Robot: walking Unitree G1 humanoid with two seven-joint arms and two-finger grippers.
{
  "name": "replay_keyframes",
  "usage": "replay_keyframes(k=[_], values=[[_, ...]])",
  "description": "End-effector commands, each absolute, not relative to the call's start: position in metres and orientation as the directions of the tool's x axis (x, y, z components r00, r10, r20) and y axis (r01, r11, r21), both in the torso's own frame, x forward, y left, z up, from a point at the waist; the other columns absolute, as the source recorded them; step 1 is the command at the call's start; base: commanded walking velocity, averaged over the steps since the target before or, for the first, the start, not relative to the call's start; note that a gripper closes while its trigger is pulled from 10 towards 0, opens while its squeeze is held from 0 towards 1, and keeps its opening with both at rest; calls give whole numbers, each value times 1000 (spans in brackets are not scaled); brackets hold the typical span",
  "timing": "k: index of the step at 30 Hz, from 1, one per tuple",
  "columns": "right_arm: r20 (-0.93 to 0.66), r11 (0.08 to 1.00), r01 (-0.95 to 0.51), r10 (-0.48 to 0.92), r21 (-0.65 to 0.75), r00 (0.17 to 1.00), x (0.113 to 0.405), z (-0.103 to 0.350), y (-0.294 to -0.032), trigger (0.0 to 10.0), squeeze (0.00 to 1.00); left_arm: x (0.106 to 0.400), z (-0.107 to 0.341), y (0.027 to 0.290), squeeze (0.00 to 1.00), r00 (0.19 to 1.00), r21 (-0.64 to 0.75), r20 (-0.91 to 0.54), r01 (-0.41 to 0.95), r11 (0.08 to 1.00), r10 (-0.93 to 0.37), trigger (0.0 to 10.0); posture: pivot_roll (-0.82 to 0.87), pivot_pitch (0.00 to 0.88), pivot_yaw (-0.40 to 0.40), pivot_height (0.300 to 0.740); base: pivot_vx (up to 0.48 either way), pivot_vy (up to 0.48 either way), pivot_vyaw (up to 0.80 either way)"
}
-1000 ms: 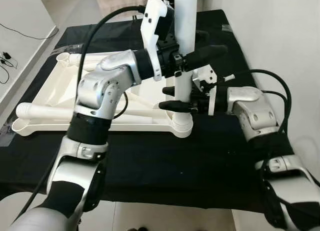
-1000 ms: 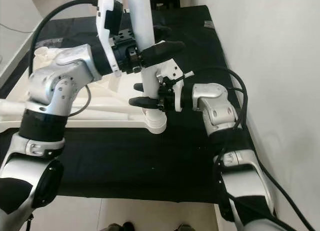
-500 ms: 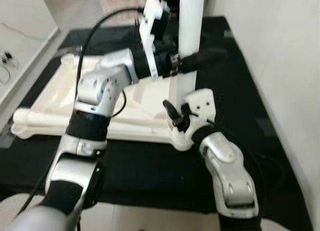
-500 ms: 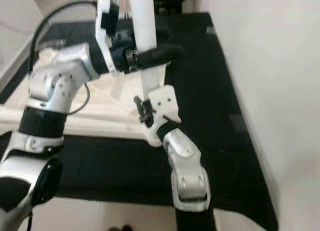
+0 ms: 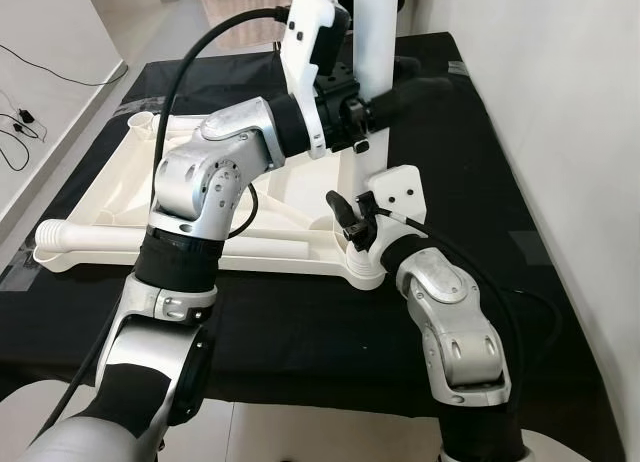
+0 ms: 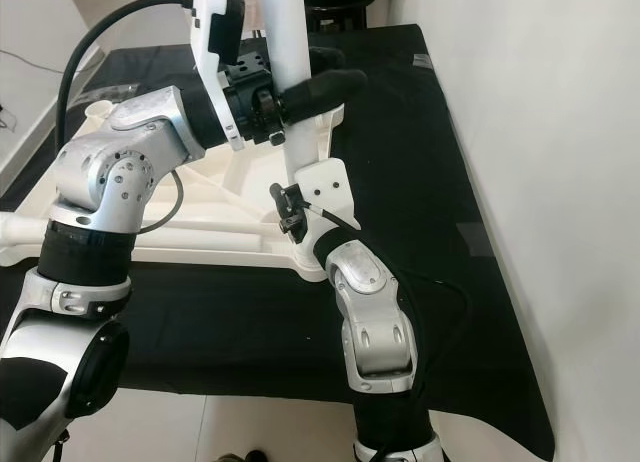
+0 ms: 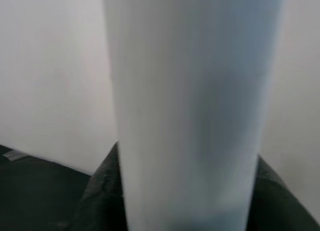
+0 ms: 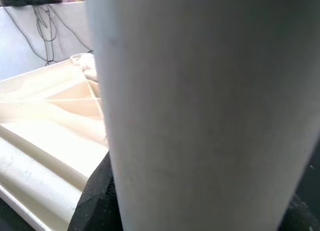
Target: Building children table
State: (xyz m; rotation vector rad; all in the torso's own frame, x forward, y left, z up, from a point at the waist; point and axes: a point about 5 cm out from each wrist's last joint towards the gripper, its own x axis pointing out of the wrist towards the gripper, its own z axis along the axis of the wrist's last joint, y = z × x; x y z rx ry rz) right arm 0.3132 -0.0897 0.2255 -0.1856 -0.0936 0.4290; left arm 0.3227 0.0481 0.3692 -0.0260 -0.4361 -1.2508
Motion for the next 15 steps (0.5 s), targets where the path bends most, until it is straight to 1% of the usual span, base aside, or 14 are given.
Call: replay_keyframes(k=[1, 3, 5, 6, 7, 8, 9, 10, 11, 12, 13, 15], values=[[-59, 851, -490, 488, -188, 871, 327, 212, -96, 10000, 1000, 314, 375, 35, 0, 175, 242, 323, 935, 260, -930, 0, -48, 202, 94, 740, 0, 0, 0], [-84, 787, -579, 575, -214, 813, 331, 214, -99, 10000, 1000, 313, 375, 35, 0, 175, 241, 325, 935, 261, -929, 0, -53, 201, 90, 740, 0, 0, 0], [-141, 682, -681, 672, -267, 727, 334, 211, -101, 10000, 1000, 311, 376, 34, 0, 174, 239, 329, 936, 260, -928, 0, -61, 207, 83, 740, 0, 0, 0], [-146, 623, -736, 728, -267, 670, 337, 213, -101, 10000, 1000, 311, 377, 34, 0, 173, 237, 330, 936, 259, -928, 0, -65, 206, 85, 740, 0, 0, 0], [-146, 583, -768, 763, -265, 630, 338, 215, -102, 10000, 1000, 310, 377, 34, 0, 172, 236, 331, 937, 258, -928, 0, -65, 206, 85, 740, 0, 0, 0], [-146, 583, -768, 763, -265, 630, 338, 215, -102, 10000, 1000, 310, 377, 34, 0, 172, 236, 331, 937, 258, -928, 0, -65, 206, 85, 740, 0, 0, 0], [-149, 524, -821, 814, -227, 561, 339, 218, -101, 10000, 1000, 310, 376, 34, 0, 170, 235, 331, 938, 255, -928, 0, -66, 206, 86, 740, 0, 0, 0], [-155, 462, -864, 856, -198, 493, 340, 220, -101, 10000, 259, 309, 376, 35, 0, 167, 234, 330, 939, 252, -929, 0, -63, 205, 84, 740, 0, 0, 0], [-162, 417, -888, 879, -194, 448, 341, 222, -101, 10000, 0, 309, 376, 35, 0, 166, 234, 330, 940, 250, -929, 0, -63, 205, 84, 740, 0, 0, 0], [-164, 378, -907, 898, -184, 408, 344, 226, -101, 10000, 0, 308, 376, 35, 0, 164, 233, 330, 940, 249, -930, 0, -53, 207, 85, 740, 0, 0, 0], [-164, 360, -915, 906, -182, 390, 347, 228, -101, 10000, 0, 308, 376, 35, 0, 164, 232, 329, 941, 248, -930, 0, -53, 207, 85, 740, 0, 0, 0], [-154, 351, -920, 913, -174, 378, 351, 231, -101, 10000, 0, 308, 375, 35, 0, 165, 231, 329, 941, 248, -930, 0, -47, 208, 84, 740, 0, 0, 0]])
